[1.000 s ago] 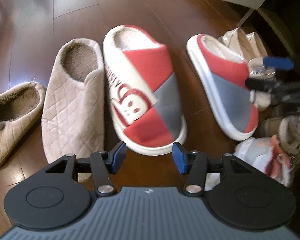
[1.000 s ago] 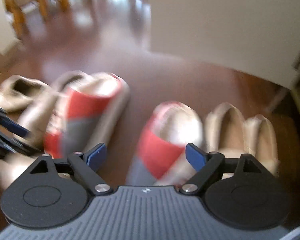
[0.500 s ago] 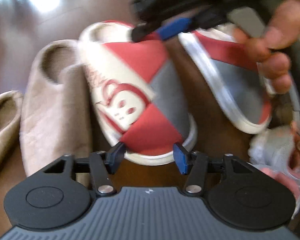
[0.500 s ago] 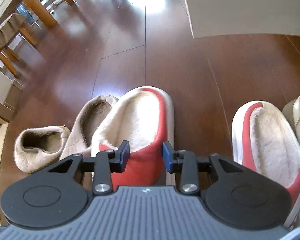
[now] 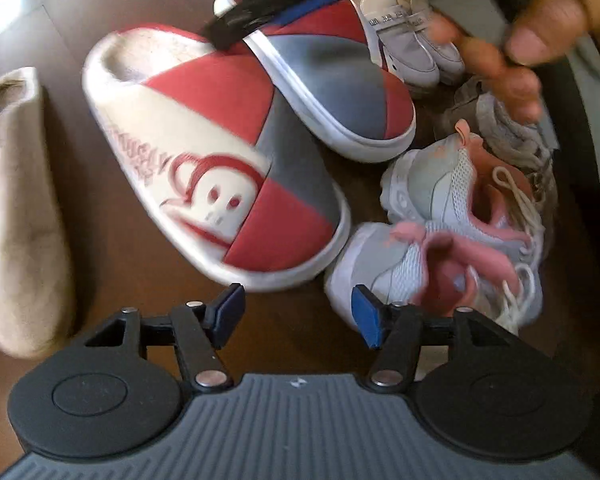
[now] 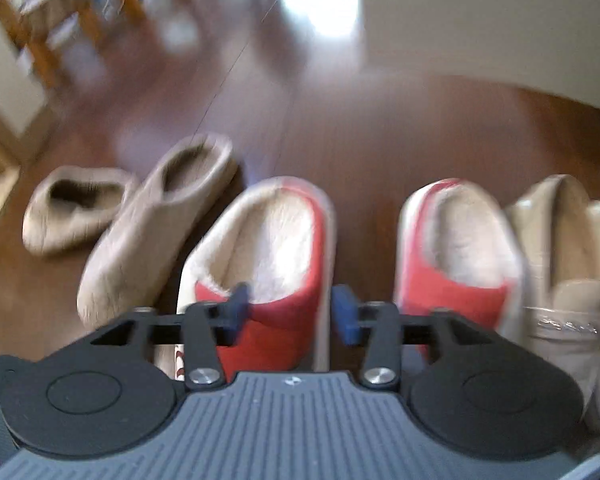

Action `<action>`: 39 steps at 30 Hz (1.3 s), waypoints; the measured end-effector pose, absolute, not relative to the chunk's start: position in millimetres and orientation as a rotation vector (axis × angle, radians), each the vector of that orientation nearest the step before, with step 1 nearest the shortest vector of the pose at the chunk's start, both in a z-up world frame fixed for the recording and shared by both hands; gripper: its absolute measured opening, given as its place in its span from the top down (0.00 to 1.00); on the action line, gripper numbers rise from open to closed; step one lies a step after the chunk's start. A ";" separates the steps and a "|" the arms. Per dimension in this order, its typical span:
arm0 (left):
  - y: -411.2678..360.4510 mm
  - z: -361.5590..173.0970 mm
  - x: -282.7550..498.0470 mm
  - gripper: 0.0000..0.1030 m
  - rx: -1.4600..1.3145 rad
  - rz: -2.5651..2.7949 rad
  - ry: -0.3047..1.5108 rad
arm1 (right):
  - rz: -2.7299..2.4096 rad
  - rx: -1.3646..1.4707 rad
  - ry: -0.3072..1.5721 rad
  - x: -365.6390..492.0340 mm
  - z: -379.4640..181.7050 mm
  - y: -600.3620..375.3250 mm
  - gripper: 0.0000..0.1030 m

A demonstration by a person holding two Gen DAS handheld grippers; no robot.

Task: Organize scattered shoes
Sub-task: 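Lower the red-grey slipper beside its pair with the right gripper and open, then grasp a beige quilted slipper by its heel with the right gripper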

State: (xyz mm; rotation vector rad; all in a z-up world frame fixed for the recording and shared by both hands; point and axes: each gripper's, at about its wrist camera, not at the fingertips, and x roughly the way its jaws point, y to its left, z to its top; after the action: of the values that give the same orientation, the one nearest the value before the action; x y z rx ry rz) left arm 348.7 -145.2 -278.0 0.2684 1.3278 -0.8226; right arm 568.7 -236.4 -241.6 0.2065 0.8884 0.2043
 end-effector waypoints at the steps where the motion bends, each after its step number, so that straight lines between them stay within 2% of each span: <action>1: -135.8 -266.0 360.7 0.40 0.224 -0.781 1.317 | 0.201 0.216 0.873 559.2 -236.6 -242.1 0.21; 6: -122.4 -233.8 430.1 0.39 0.056 -0.643 1.213 | 0.260 0.144 0.958 514.1 -245.5 -208.5 0.18; 12: -161.2 -271.4 479.2 0.39 0.095 -0.492 1.274 | 0.203 -0.136 1.015 505.7 -275.5 -134.1 0.13; 14: -168.4 -282.2 478.5 0.41 0.116 -0.493 1.295 | 0.208 -0.155 1.049 511.3 -283.9 -127.7 0.23; 15: -173.2 -289.5 478.0 0.41 0.115 -0.495 1.312 | 0.185 -0.174 1.051 513.2 -287.1 -128.7 0.34; 20: -188.3 -295.8 477.0 0.42 0.126 -0.515 1.298 | 0.167 -0.182 1.044 509.4 -287.1 -143.8 0.35; 26: -228.2 -290.8 479.0 0.42 0.177 -0.573 1.233 | 0.099 -0.051 1.063 516.1 -281.6 -179.9 0.35; 29: -230.8 -287.6 481.6 0.42 0.168 -0.568 1.213 | 0.087 0.001 1.066 518.5 -280.5 -190.7 0.29; 33: -193.6 -254.8 464.4 0.41 0.115 -0.527 1.103 | 0.111 0.095 1.017 497.6 -260.0 -221.4 0.18; 36: -143.1 -220.5 441.9 0.41 0.141 -0.484 1.014 | 0.102 0.169 0.975 476.6 -242.2 -244.8 0.18; 39: -80.2 -196.7 422.0 0.39 0.156 -0.393 1.045 | 0.112 0.151 0.952 451.9 -223.4 -252.7 0.18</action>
State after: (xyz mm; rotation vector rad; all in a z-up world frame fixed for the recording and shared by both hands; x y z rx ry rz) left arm 422.0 -80.2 -196.7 0.1562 1.0448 -0.3926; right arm 451.9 -252.7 -223.4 0.1509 0.9516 0.1123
